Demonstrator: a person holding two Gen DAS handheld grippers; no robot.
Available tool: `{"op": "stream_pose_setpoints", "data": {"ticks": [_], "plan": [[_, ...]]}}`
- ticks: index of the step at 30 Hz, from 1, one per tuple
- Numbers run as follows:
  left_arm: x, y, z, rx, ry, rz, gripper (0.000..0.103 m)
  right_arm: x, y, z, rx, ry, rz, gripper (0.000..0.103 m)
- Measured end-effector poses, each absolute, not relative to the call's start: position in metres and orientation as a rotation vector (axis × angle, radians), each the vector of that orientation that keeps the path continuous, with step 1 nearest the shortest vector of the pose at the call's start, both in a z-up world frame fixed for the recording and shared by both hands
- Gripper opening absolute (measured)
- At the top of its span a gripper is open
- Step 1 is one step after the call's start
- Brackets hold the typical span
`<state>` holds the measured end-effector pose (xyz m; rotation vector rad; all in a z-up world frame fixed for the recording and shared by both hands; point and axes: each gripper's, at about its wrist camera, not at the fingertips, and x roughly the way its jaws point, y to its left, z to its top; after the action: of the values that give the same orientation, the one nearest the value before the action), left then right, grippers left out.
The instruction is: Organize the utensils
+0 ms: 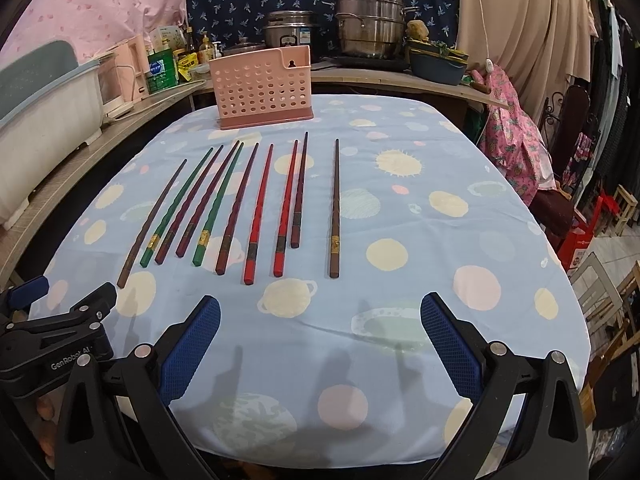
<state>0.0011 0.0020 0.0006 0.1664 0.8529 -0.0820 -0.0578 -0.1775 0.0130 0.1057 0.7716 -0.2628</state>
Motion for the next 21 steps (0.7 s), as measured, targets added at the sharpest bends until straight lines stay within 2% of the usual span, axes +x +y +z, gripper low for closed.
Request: {"op": "stream_pose_setpoints", "data": {"ticks": [21], "plan": [[0.0014, 0.0034, -0.001, 0.167, 0.856, -0.079, 0.096, -0.0616, -0.1677, 0.014, 0.085, 0.748, -0.263, 0.096]]}}
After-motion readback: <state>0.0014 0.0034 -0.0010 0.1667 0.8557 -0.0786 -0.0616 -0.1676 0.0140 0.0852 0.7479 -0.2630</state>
